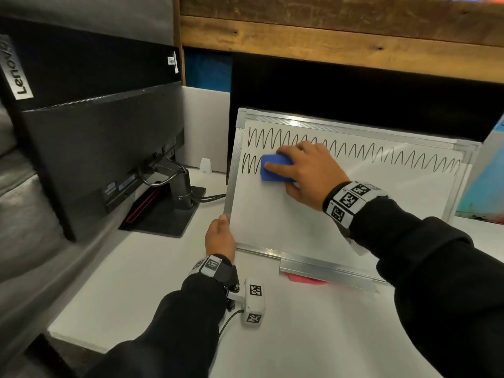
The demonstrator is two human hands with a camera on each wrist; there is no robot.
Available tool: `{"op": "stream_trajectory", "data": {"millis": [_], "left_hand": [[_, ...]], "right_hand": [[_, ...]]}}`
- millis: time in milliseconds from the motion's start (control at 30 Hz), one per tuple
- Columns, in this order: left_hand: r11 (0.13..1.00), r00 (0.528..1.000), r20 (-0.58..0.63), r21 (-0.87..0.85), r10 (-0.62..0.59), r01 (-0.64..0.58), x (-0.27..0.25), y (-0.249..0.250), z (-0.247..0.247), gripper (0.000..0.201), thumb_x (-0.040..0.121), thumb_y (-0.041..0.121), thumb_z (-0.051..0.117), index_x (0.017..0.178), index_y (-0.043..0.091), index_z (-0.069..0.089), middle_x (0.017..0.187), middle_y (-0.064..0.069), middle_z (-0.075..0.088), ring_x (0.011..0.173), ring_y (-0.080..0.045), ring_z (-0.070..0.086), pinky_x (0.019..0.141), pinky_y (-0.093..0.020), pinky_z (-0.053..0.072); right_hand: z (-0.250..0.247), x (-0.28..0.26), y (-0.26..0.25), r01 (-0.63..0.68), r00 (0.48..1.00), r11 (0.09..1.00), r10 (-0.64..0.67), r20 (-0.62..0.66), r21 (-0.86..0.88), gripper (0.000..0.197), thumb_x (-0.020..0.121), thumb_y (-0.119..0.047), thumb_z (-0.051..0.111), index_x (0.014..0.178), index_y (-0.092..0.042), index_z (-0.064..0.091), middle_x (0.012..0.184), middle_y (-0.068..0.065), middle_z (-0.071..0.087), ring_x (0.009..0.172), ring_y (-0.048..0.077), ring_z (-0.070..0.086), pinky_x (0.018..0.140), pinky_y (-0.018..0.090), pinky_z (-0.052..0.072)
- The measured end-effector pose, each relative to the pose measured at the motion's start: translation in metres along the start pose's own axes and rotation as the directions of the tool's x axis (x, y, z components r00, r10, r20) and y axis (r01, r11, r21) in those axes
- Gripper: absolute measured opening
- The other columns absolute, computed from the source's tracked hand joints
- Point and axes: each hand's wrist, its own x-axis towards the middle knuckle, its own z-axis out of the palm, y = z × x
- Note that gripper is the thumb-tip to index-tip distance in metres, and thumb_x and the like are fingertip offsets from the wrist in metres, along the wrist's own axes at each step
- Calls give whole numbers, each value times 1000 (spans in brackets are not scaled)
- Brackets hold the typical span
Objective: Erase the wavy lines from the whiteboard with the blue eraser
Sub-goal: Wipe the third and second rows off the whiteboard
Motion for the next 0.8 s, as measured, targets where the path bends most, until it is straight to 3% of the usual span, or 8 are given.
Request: {"op": "stream_trajectory", "data": {"millis": [67, 167, 267, 400, 500, 633, 733, 800], "left_hand": [[1000, 1000, -4, -1, -5, 5, 1, -1, 0, 43, 105, 32, 32, 120, 1, 59, 116, -18, 61, 102, -29, 54, 83, -32, 39], [1000, 1000, 3, -12, -13, 13, 1, -2, 1, 44, 106, 31, 28, 118, 2, 59, 112, -15, 59, 94, -22, 49, 81, -27, 33], [1000, 1000, 13, -11, -13, 13, 0, -1, 1, 44, 106, 31, 27, 119, 3, 59, 110, -12, 58, 93, -20, 48, 79, -25, 32], [1000, 1000, 11, -2, -7, 7, -1, -1, 0, 44, 106, 30, 28, 121, 2, 58, 112, -12, 58, 94, -19, 47, 80, -24, 31], [999, 1000, 17, -28, -15, 16, -1, -2, 1, 44, 105, 32, 29, 120, 3, 59, 110, -11, 58, 94, -20, 48, 80, -24, 32], [998, 1000, 6, -53, -16, 16, -1, -1, 1, 44, 105, 32, 30, 119, 2, 59, 110, -12, 59, 95, -20, 50, 81, -26, 33], [999, 1000, 14, -35, -18, 19, 1, -3, 0, 44, 105, 33, 29, 120, 4, 59, 112, -12, 59, 96, -20, 49, 82, -27, 33], [1000, 1000, 25, 14, -8, 7, 1, -4, 1, 43, 105, 32, 28, 121, 4, 58, 117, -14, 59, 95, -19, 48, 81, -24, 32]], "right_hand": [[-1, 2, -3, -58, 998, 998, 59, -34, 29, 50, 86, -31, 60, 135, -31, 51, 132, 11, 53, 111, 34, 50, 93, 49, 39], [3, -1, -9, 40, 999, 999, -40, -13, -10, 50, 84, -30, 63, 133, -29, 54, 130, 11, 54, 108, 33, 51, 91, 49, 41], [-3, 4, -3, -81, 995, 996, 82, -57, 30, 49, 85, -29, 63, 133, -30, 54, 131, 12, 55, 109, 35, 51, 92, 49, 40], [4, 0, -14, 90, 996, 996, -90, 2, -25, 49, 83, -30, 64, 131, -30, 54, 130, 11, 54, 109, 33, 52, 91, 48, 42], [-2, 5, -6, -76, 996, 996, 77, -48, 38, 49, 86, -30, 63, 134, -31, 53, 132, 11, 54, 111, 34, 51, 94, 50, 40], [5, 3, -19, 78, 997, 997, -78, 5, -29, 49, 85, -30, 63, 133, -30, 53, 130, 11, 54, 108, 33, 52, 91, 48, 41], [-2, 10, -14, -84, 995, 996, 85, -58, 21, 49, 86, -28, 64, 134, -29, 54, 130, 12, 55, 109, 34, 52, 92, 48, 40], [0, 11, -21, -22, 999, 1000, 22, -46, -4, 49, 86, -29, 63, 133, -30, 53, 130, 11, 54, 109, 34, 51, 92, 48, 40]]}}
